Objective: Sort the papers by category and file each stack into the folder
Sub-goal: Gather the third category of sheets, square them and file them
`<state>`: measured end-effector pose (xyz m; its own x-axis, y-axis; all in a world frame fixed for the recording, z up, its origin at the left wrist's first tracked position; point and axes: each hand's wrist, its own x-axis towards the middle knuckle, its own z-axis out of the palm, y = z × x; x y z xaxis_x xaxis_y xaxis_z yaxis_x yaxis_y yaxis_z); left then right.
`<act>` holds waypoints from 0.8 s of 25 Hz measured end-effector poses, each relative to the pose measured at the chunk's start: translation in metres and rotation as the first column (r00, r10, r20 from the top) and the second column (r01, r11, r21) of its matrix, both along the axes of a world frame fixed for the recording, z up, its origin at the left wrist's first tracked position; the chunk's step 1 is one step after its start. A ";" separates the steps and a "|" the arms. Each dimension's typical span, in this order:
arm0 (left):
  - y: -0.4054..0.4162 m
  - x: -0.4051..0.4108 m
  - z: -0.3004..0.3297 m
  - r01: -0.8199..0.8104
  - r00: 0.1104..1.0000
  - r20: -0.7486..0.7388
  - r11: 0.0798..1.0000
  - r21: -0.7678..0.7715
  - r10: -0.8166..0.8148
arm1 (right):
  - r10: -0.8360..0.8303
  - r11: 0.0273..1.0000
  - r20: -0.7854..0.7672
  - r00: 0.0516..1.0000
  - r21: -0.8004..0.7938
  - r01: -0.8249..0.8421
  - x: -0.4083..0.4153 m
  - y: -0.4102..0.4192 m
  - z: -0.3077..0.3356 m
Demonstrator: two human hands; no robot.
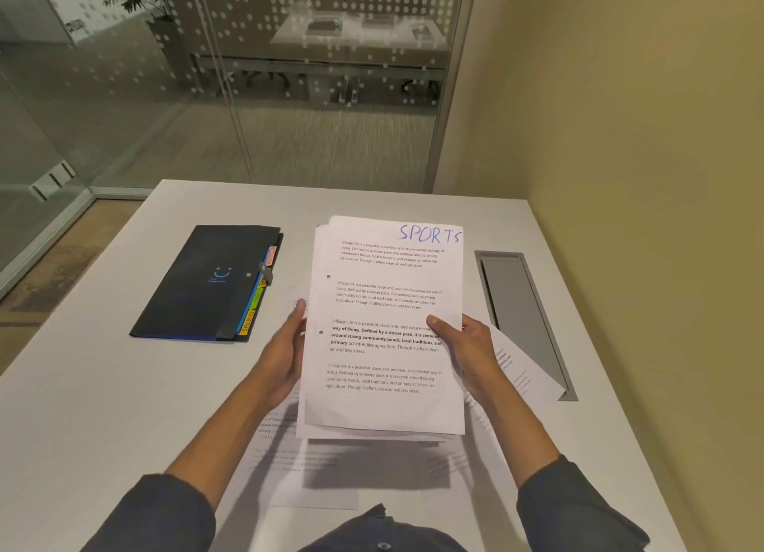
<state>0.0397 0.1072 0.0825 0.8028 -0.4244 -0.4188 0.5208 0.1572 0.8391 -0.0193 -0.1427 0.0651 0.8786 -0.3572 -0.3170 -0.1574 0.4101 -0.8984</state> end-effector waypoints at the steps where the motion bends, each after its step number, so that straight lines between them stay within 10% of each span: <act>1: -0.001 0.008 0.006 0.000 1.000 0.006 1.000 -0.020 0.000 | 0.006 1.000 0.014 1.000 -0.012 -0.005 0.001 0.002 0.001; 11: -0.025 0.023 -0.011 0.028 0.975 0.198 0.943 0.330 -0.098 | 0.102 0.968 -0.039 0.994 -0.227 -0.108 0.006 0.010 0.002; 20: -0.028 0.016 -0.023 0.002 0.967 0.241 0.953 0.303 -0.079 | 0.047 0.951 -0.003 0.999 -0.307 -0.045 -0.002 0.018 0.001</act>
<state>0.0555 0.0792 0.0591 0.8818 -0.3450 -0.3216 0.2917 -0.1367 0.9467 -0.0212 -0.1246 0.0659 0.8975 -0.3958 -0.1945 -0.1655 0.1066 -0.9804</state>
